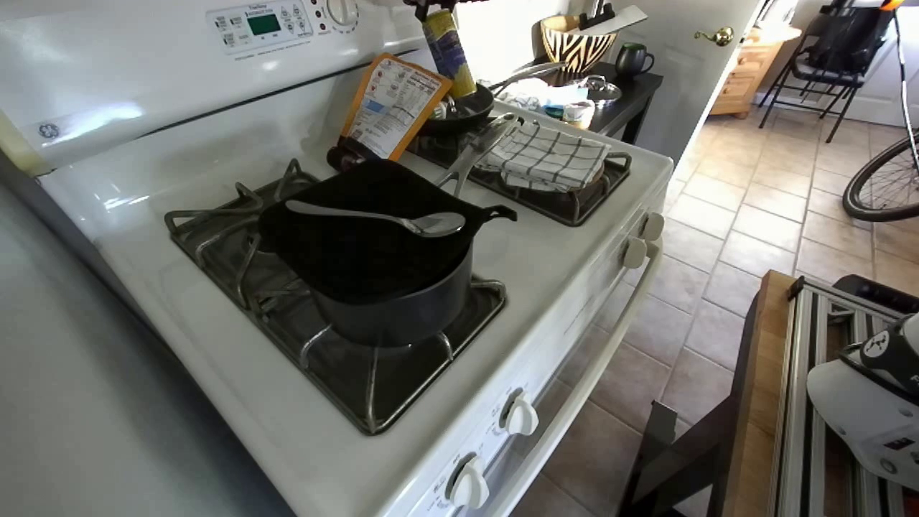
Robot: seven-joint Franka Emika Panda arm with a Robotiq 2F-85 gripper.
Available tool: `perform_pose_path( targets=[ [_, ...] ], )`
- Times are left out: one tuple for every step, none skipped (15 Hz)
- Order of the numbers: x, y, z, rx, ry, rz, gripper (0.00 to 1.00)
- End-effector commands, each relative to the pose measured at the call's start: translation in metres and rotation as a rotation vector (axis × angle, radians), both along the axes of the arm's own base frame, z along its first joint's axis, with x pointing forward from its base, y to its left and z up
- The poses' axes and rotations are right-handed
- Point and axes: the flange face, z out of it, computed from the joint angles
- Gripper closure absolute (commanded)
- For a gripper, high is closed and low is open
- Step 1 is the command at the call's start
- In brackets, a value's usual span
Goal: Pick up the yellow can and place it standing the right way up on the middle white surface of the stove
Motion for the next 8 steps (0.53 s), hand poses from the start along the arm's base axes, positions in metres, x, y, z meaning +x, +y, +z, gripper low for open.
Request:
perform_pose_path(
  targets=[
    [-0.025,0.011,0.003,-0.01,0.04,0.055,0.63],
    [-0.03,0.011,0.004,-0.021,0.045,0.063,0.63],
    [-0.034,0.013,0.005,-0.03,0.039,0.077,0.63],
    [-0.037,0.013,0.006,-0.036,0.034,0.081,0.63],
    [-0.039,0.013,0.007,-0.047,0.012,0.07,0.63],
    [-0.041,0.013,0.01,-0.057,-0.011,0.061,0.63],
    [-0.042,0.013,0.011,-0.062,-0.04,0.054,0.63],
    [-0.044,0.014,0.011,-0.063,-0.06,0.053,0.63]
  ],
)
